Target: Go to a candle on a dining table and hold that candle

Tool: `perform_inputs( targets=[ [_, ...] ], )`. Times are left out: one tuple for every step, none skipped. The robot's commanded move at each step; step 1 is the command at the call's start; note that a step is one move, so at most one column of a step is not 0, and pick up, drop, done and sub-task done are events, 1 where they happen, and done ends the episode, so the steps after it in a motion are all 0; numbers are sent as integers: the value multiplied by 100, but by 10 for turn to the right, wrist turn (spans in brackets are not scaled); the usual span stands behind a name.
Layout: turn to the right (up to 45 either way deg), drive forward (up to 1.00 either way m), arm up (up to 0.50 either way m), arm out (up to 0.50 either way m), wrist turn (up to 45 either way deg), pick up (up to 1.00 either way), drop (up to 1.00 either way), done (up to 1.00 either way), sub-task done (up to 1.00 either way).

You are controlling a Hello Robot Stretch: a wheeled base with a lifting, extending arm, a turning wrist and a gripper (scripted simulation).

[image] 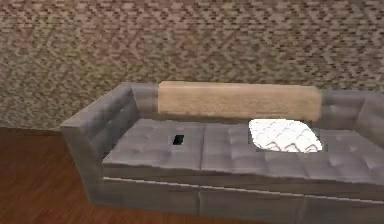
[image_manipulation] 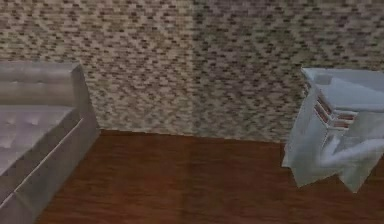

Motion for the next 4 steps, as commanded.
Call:
perform_inputs(
  targets=[
    [0, 20, 0, 0, 0, 0, 0, 0, 0],
    [-360, 0, 0, 0, 0, 0, 0, 0, 0],
    [0, 30, 0, 0, 0, 0, 0, 0, 0],
    [-330, 0, 0, 0, 0, 0, 0, 0, 0]
  ],
)
